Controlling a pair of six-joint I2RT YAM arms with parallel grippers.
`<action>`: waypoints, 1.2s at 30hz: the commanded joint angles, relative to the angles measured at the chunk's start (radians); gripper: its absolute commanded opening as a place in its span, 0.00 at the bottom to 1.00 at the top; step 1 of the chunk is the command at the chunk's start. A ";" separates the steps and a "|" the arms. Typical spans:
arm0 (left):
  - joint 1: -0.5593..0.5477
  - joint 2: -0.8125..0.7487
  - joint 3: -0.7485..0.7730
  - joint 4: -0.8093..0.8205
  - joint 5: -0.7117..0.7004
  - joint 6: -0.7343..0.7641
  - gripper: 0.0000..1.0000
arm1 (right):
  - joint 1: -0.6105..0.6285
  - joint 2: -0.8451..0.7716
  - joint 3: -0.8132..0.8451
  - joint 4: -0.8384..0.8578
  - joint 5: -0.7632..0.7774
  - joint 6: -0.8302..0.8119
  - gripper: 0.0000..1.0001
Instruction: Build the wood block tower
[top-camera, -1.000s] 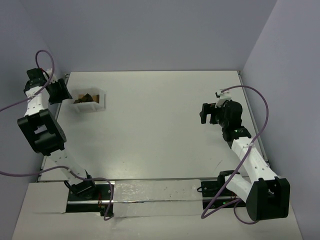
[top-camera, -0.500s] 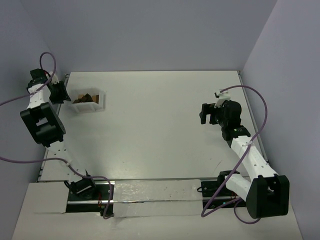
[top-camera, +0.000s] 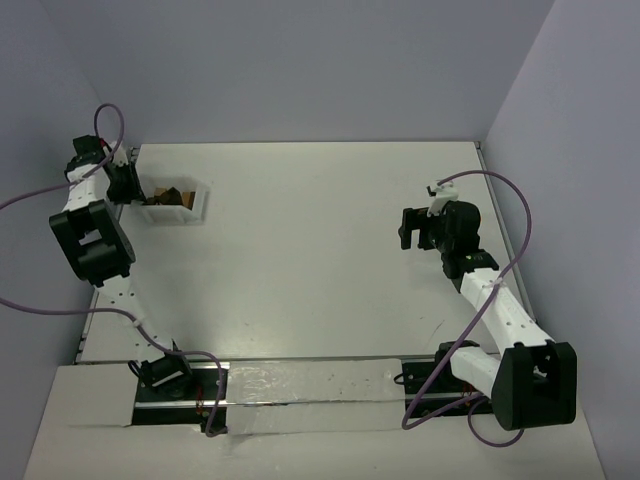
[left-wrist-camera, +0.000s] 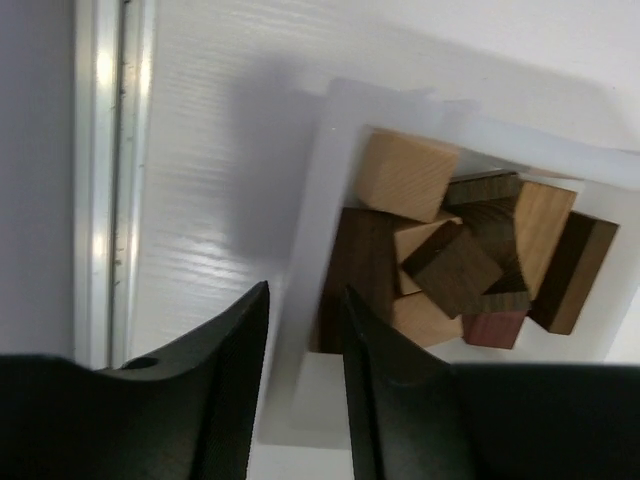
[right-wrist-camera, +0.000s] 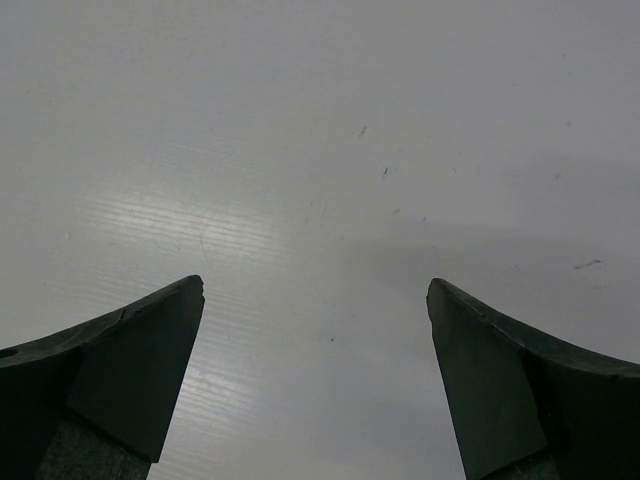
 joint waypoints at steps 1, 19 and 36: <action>-0.048 0.017 0.050 0.029 -0.018 0.054 0.32 | 0.004 0.007 0.046 0.024 0.009 -0.007 1.00; -0.309 -0.320 -0.194 0.077 -0.123 0.211 0.00 | 0.004 -0.042 0.043 0.021 -0.004 -0.005 1.00; -0.841 -0.587 -0.546 0.362 -0.774 0.392 0.00 | 0.004 -0.063 0.041 0.015 -0.011 -0.010 1.00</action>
